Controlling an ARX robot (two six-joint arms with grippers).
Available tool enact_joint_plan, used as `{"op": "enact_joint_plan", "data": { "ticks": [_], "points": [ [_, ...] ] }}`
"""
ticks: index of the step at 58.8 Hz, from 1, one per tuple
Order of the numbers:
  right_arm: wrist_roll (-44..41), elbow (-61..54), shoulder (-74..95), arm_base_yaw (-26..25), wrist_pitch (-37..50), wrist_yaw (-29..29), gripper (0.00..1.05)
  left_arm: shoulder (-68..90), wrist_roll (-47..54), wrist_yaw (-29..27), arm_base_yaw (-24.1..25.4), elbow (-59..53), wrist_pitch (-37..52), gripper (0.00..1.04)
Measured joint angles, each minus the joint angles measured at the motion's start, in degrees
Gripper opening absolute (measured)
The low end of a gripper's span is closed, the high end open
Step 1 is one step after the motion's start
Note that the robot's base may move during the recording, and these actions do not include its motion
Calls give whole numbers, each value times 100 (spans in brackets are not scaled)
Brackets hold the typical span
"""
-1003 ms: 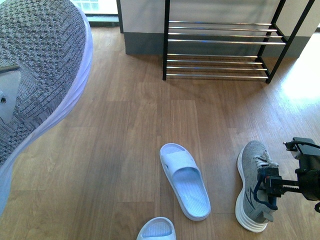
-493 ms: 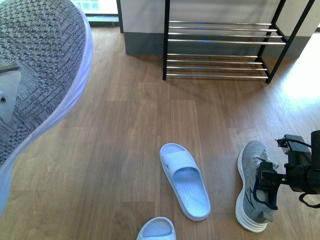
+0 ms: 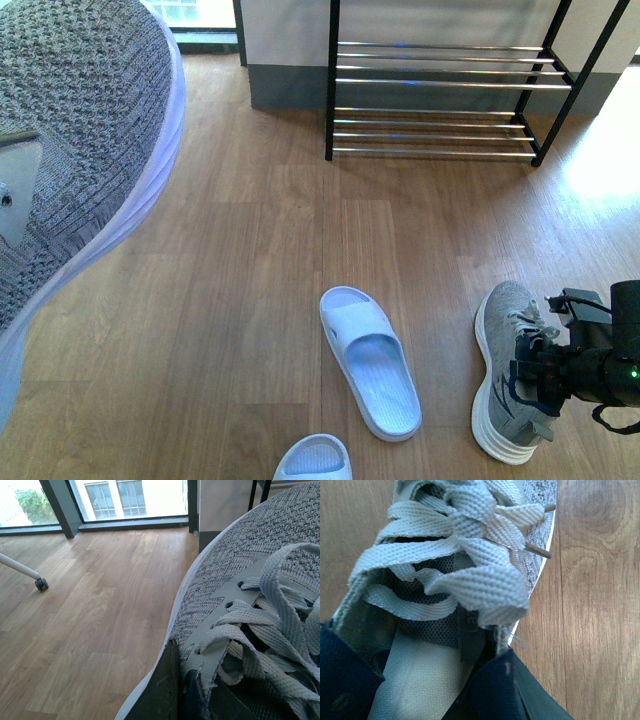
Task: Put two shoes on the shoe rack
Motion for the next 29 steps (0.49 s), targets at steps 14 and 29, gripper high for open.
{"op": "enact_joint_plan", "data": {
  "ticks": [14,29],
  "points": [
    [81,-4,20,9,50,17,1,0,2,0,0,0,2,2],
    [-212,-267,-273,-44,-37,66,1,0,2,0,0,0,2,2]
  ]
}}
